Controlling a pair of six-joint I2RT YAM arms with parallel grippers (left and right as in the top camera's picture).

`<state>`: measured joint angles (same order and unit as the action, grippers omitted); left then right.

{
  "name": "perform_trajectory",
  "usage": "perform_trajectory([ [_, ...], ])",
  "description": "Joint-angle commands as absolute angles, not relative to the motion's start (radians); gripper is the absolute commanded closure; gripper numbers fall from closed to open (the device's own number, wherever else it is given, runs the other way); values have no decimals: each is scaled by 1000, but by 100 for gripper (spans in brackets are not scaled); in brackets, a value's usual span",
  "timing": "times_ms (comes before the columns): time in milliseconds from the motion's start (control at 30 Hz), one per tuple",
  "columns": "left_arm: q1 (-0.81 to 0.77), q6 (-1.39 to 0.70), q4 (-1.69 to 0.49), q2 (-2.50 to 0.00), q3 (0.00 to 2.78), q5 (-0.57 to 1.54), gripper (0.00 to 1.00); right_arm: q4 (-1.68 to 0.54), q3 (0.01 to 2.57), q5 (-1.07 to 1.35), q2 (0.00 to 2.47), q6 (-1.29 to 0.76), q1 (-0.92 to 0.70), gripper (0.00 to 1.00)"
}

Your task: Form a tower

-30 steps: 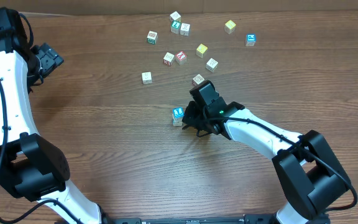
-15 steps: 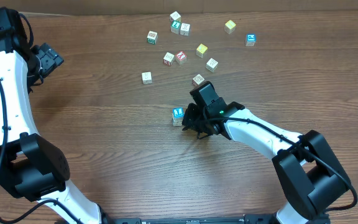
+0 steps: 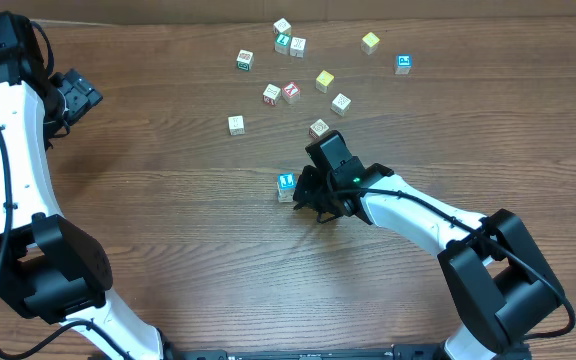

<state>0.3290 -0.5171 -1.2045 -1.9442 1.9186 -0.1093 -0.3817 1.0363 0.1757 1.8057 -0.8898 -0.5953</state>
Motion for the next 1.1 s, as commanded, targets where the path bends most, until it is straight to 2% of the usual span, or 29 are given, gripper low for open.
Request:
perform_trajectory([
  [0,324,-512,-1203,-1942,1919,-115,0,-374,1033,186,1803,-882,-588,96],
  [1067,324,-512,-1203,-1942,1919,-115,0,-371,1033,216,1803,-883,-589,96],
])
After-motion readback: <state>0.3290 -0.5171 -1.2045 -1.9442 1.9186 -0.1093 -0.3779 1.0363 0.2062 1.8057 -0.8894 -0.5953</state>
